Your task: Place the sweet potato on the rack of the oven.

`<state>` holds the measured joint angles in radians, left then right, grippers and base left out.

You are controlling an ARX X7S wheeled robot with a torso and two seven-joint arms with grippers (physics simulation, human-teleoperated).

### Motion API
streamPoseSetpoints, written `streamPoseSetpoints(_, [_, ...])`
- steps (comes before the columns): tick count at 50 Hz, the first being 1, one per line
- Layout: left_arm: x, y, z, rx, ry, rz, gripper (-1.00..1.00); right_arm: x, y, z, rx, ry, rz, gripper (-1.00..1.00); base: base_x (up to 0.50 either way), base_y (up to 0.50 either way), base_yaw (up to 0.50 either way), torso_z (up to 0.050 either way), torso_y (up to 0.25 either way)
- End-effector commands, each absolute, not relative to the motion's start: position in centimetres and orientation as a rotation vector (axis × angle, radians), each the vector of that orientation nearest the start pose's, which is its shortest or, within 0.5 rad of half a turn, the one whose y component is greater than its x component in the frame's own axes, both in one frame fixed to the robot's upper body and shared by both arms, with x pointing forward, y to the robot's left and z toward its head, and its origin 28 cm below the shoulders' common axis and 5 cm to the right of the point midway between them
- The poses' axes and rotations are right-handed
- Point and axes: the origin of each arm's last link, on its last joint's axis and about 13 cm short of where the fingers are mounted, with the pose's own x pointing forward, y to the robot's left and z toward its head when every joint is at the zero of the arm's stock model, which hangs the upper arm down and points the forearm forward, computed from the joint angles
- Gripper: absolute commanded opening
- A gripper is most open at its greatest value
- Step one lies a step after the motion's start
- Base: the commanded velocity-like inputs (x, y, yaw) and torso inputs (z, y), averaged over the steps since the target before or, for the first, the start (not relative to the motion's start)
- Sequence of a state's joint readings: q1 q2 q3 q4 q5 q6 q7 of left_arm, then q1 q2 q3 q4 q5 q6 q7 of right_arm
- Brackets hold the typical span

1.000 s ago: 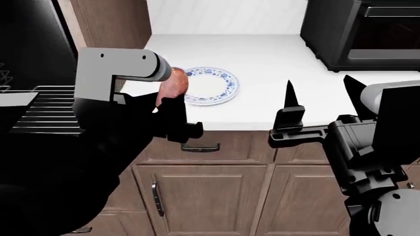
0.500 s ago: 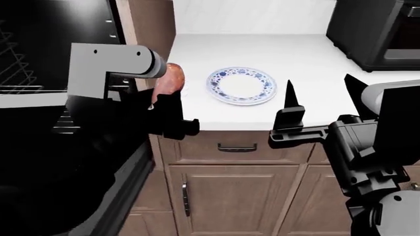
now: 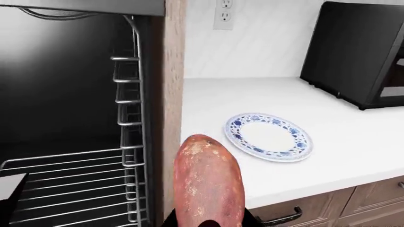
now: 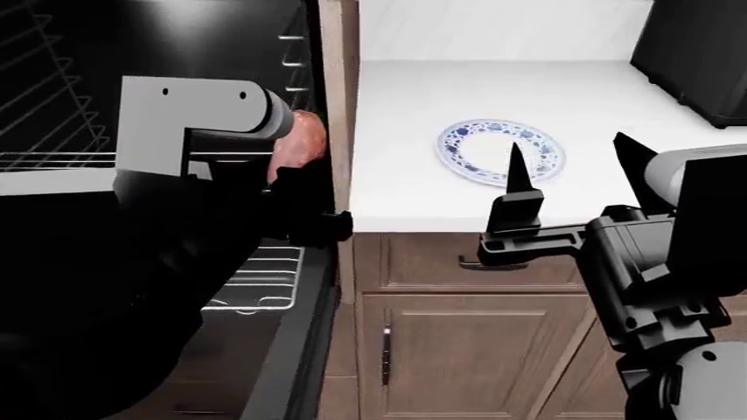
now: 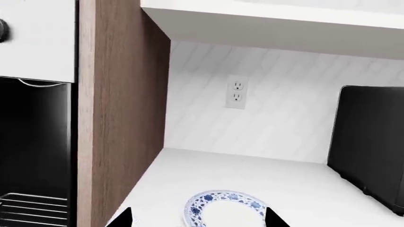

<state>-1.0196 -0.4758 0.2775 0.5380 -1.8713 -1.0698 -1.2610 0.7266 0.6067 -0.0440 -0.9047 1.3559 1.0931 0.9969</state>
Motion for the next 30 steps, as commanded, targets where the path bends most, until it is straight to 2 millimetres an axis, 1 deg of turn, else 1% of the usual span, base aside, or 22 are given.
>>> streamPoseSetpoints(1, [20.55, 18.34, 28.28, -0.069, 0.139, -0.3, -1.0, 18.21, -11.01, 24.85, -0.085, -0.211, 0.047, 1.0, 0.0, 0.39, 0.0, 0.0, 0.0])
streamPoseSetpoints(30, [20.52, 18.37, 28.34, -0.067, 0.132, -0.298, -1.0, 18.09, -11.06, 24.81, -0.083, -0.213, 0.044, 1.0, 0.0, 0.39, 0.0, 0.0, 0.0])
